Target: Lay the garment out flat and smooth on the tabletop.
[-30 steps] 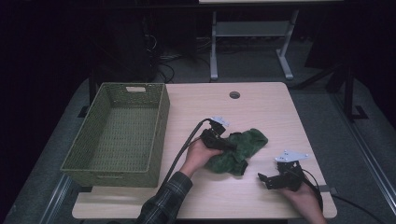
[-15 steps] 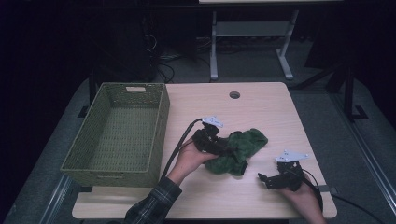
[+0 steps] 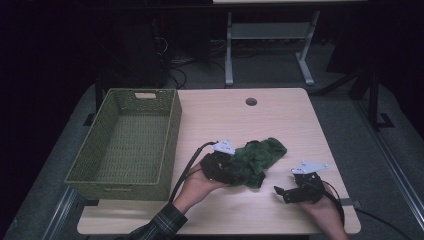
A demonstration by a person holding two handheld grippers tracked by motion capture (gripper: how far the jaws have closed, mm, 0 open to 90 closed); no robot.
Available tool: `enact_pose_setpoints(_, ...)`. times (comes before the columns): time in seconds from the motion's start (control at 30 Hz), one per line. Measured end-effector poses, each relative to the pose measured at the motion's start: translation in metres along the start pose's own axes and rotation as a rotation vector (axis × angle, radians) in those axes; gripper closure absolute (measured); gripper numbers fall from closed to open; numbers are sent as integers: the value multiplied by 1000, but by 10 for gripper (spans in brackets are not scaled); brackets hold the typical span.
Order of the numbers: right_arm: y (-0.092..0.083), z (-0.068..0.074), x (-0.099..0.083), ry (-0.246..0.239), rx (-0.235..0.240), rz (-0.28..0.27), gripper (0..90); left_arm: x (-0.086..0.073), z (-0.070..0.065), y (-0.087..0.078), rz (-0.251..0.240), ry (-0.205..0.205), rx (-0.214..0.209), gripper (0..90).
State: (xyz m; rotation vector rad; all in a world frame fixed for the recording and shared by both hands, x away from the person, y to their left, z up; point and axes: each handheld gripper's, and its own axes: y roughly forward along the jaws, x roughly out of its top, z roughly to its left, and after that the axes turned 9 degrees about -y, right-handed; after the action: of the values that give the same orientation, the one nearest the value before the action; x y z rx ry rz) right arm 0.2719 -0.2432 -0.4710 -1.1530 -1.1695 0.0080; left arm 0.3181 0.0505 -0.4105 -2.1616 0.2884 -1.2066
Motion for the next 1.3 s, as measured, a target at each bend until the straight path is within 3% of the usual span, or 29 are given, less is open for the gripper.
enact_pose_setpoints(0.1, 0, 7, 4, -26, 35, -26, 133, -4, 0, 7, 16, 9, 11, 513)
enact_pose_setpoints(0.13, 2, 11, 7, -27, 63, -28, 136, -5, 0, 9, 17, 10, 17, 510)
enact_pose_setpoints(0.3, 10, 18, 12, -41, 110, -26, 147, -8, 3, 20, 52, 38, 64, 494)
enact_pose_setpoints(0.67, 22, 24, 21, -62, 161, -40, 228, -15, 11, 40, 110, 80, 127, 502)
enact_pose_setpoints(0.8, 25, 22, 23, -56, 167, -47, 259, -17, 13, 43, 121, 98, 153, 568)
enact_pose_setpoints(0.87, 28, 21, 25, -54, 161, -53, 295, -17, 14, 44, 125, 103, 167, 682)
enact_pose_setpoints(0.9, 28, 21, 25, -54, 161, -53, 319, -17, 15, 44, 121, 94, 170, 682)
enact_pose_setpoints(1.07, 31, 18, 28, -37, 193, -73, 471, -16, 20, 42, 118, 66, 152, 824)
enact_pose_setpoints(1.1, 32, 17, 30, -32, 203, -78, 553, -15, 19, 41, 113, 68, 150, 835)
enact_pose_setpoints(1.13, 32, 17, 30, -32, 203, -78, 553, -15, 18, 41, 96, 51, 145, 835)
enact_pose_setpoints(1.3, 29, 16, 32, -40, 189, -85, 724, -12, 19, 31, 53, 21, 89, 843)
